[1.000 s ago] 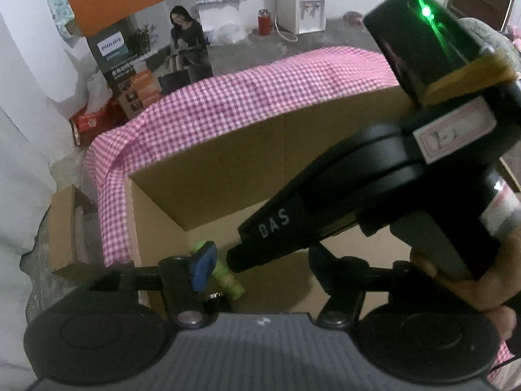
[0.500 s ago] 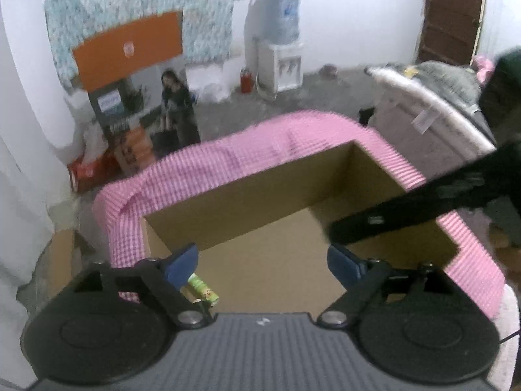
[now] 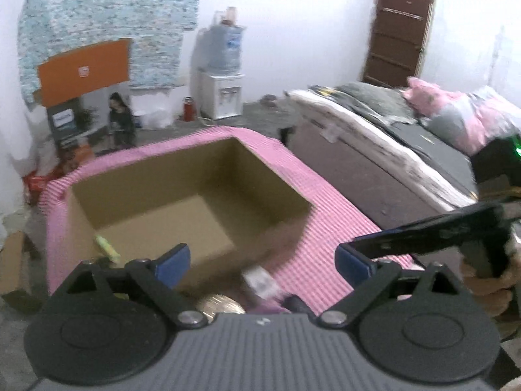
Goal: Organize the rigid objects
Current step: 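Move the right tool to the black oval case and grasp it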
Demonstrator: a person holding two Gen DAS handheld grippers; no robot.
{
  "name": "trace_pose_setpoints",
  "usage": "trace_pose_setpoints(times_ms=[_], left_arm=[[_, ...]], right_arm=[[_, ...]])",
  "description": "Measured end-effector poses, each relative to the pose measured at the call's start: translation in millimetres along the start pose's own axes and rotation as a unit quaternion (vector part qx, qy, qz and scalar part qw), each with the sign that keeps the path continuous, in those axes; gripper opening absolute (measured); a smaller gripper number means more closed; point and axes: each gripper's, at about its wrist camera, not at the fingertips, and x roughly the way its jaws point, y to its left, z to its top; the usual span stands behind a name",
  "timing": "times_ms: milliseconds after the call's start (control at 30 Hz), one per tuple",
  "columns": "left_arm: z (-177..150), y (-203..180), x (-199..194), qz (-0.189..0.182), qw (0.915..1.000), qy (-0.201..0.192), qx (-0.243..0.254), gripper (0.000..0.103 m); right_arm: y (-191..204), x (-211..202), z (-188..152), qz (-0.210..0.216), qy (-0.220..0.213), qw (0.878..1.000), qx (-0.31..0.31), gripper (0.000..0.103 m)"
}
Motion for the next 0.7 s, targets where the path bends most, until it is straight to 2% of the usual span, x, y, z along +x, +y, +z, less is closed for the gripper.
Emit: trace_pose_setpoints(times_ms=[167,333,467,533,700], left_arm=[[-42.2,-49.3,28.2,-0.013,0.9985,0.018,0.050,0.096],[-77.8,-84.2,60.5,-0.022,0.9953,0.053,0.078,0.094],[-96.6,-91.1,82.9,-0.028,0.9931,0.085,0.075,0.083],[-101.1,-89.7,92.7,-0.031,0.9927,0.097,0.064,0.072],[-103.4,-86.0,109.5,-0.015,0.9928,0.108,0.049,0.069]], right_arm=[[-29.4,14.4,-40.9,-0.029,0.018,0.999,0.029,0.045],[-44.4,36.4,-57.5,-0.049,0.039,0.997,0.032,0.045],[-43.4,54.2,-60.4,-0.062,0.058,0.996,0.009,0.040],[-38.9,61.7,-59.6,-0.069,0.066,0.995,-0.012,0.037],[-27.8,81.3,-54.3,-0.086,0.084,0.991,-0.067,0.030]])
